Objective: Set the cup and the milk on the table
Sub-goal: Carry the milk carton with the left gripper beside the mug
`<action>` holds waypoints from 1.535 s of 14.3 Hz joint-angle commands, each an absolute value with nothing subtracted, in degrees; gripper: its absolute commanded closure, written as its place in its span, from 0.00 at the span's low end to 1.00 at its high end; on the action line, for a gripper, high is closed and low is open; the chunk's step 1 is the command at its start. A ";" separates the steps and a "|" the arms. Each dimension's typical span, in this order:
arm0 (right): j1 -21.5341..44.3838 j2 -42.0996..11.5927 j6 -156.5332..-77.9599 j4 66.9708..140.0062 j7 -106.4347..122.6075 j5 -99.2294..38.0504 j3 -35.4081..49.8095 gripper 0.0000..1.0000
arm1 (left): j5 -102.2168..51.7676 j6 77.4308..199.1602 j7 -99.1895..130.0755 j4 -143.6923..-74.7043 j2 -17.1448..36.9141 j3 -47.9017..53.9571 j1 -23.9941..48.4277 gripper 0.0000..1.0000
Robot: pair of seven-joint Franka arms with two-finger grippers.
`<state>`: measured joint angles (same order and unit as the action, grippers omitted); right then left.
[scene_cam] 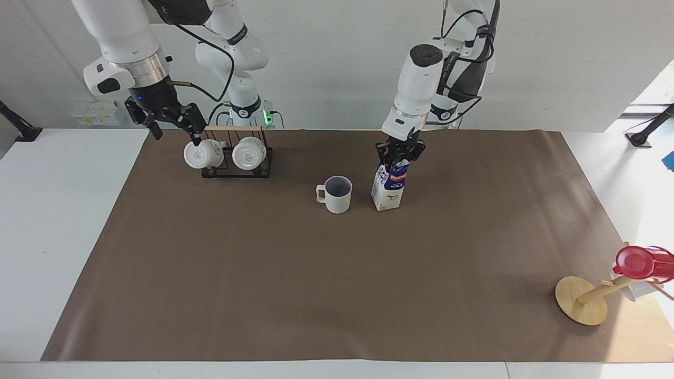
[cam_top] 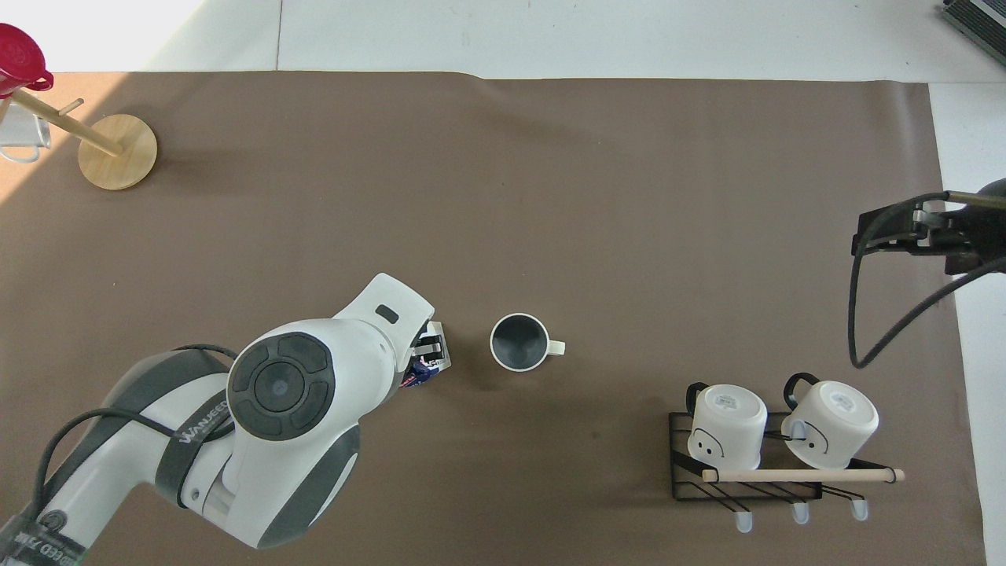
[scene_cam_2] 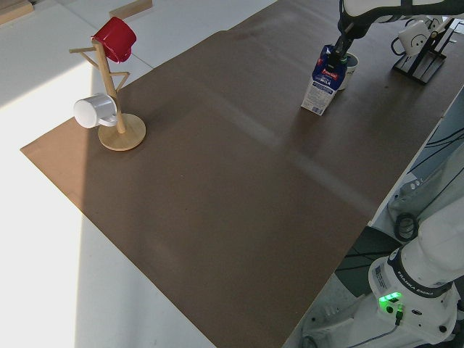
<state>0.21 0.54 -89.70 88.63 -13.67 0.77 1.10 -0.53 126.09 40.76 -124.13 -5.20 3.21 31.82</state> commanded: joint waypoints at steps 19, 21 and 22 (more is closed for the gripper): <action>-0.53 0.44 -89.38 88.15 -12.22 -0.44 1.14 0.00 | 1.85 123.67 37.26 -119.97 -2.81 2.55 33.05 0.00; -0.53 0.53 -89.12 88.15 -12.22 -0.44 1.14 0.00 | 0.97 122.35 38.05 -118.75 -2.81 2.64 33.05 0.00; -0.53 0.53 -89.21 88.15 -12.22 -0.44 1.14 0.00 | -0.34 121.04 38.06 -117.61 -2.81 2.64 32.96 0.00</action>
<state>0.20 0.54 -89.70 88.63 -13.67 0.77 1.09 0.57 124.42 37.43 -120.86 -3.67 3.31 31.95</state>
